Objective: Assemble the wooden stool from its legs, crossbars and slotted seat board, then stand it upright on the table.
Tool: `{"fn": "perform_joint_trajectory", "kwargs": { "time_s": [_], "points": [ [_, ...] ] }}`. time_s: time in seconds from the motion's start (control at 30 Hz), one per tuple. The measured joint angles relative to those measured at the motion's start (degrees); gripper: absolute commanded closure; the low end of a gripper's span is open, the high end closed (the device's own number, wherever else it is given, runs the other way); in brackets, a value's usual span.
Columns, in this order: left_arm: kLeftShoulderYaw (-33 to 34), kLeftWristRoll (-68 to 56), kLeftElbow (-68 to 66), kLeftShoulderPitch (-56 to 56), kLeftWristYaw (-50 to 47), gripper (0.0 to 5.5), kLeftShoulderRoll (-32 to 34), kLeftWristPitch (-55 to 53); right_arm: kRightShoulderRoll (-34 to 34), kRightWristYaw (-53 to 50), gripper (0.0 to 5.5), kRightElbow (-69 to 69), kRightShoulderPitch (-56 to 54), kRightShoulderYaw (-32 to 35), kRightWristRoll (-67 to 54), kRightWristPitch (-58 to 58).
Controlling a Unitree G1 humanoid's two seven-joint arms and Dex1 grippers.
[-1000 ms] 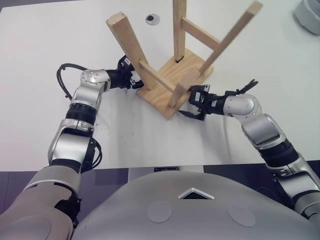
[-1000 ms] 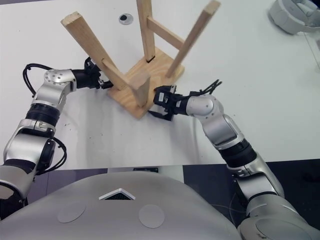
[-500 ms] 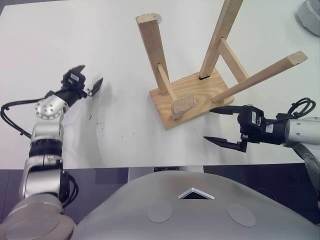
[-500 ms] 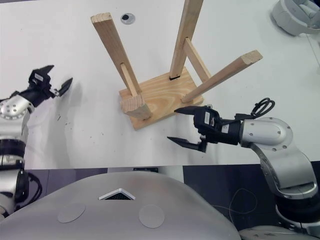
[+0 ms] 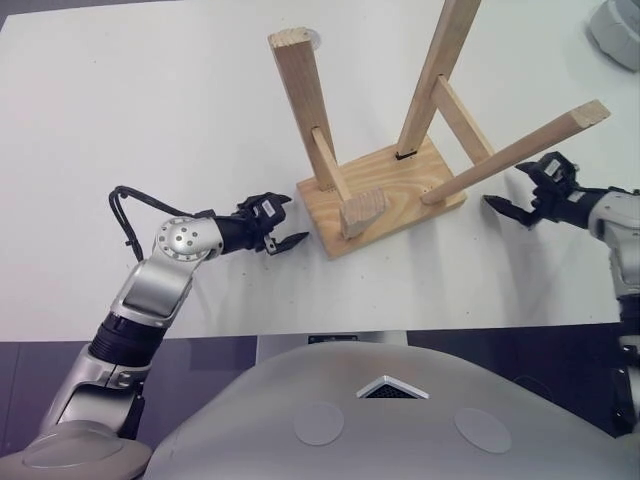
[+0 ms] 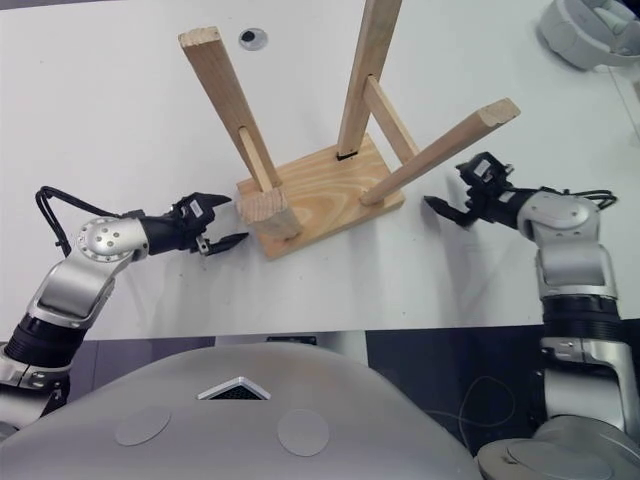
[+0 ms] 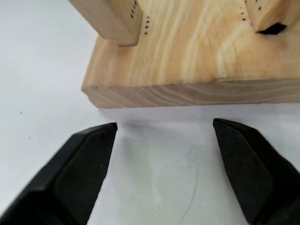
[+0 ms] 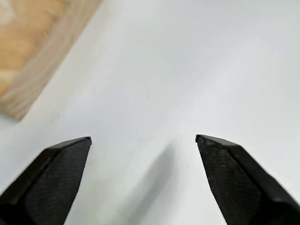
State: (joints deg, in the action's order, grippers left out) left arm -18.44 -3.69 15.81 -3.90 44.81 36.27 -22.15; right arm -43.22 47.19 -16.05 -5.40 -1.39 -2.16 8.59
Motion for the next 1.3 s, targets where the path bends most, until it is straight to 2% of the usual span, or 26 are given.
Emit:
{"fn": "perform_joint_trajectory", "kwargs": {
  "time_s": [0.07,0.13,0.23,0.33,0.47,0.6,0.73,0.93,1.13,1.2,1.3],
  "points": [
    [-0.6,0.0,-2.0,1.6,-0.4,1.71,-1.0,0.1,2.4,-1.8,1.33,-5.0,-4.0,-3.1,2.6,-4.9],
    [0.1,0.0,-6.0,4.5,-2.5,1.71,-3.8,0.5,3.6,-0.2,1.33,-3.6,-3.4,-4.3,1.9,-6.6],
    [4.4,1.3,-12.0,7.2,-9.1,1.71,-6.7,1.6,1.9,7.3,1.33,4.1,1.3,-4.5,-3.7,-2.9],
    [5.7,1.4,-11.6,5.9,-9.7,1.71,-7.0,2.7,2.1,7.3,1.33,5.8,2.1,-4.6,-4.5,-0.9],
    [8.6,-0.4,-4.4,-0.9,-8.4,1.71,-4.8,2.5,3.5,2.2,1.33,8.0,3.5,-3.3,-4.2,0.3],
    [12.6,-0.2,-2.7,-4.7,-6.6,1.71,0.4,2.7,1.9,2.0,1.33,14.6,9.9,-0.4,-5.4,2.6],
    [12.5,-0.3,-5.2,-4.2,-6.5,1.71,-0.3,3.8,0.5,3.5,1.33,17.0,12.5,0.0,-6.0,3.0],
    [8.8,-2.4,-3.1,-4.6,-4.6,1.71,-3.0,2.6,0.5,3.7,1.33,17.5,11.8,-0.8,-5.1,3.0],
    [8.1,-2.5,-2.3,-3.8,-5.7,1.71,-5.3,-0.2,0.5,4.4,1.33,21.1,11.8,-1.0,-5.2,8.6],
    [8.3,-2.5,-2.0,-3.4,-5.9,1.71,-5.5,-1.4,0.7,4.5,1.33,22.0,11.8,-0.8,-6.5,11.3],
    [12.3,-6.8,2.8,-3.5,-5.8,1.71,-5.6,-6.8,-0.2,6.4,1.33,26.8,11.8,2.0,-11.3,17.9]
  ]
}}
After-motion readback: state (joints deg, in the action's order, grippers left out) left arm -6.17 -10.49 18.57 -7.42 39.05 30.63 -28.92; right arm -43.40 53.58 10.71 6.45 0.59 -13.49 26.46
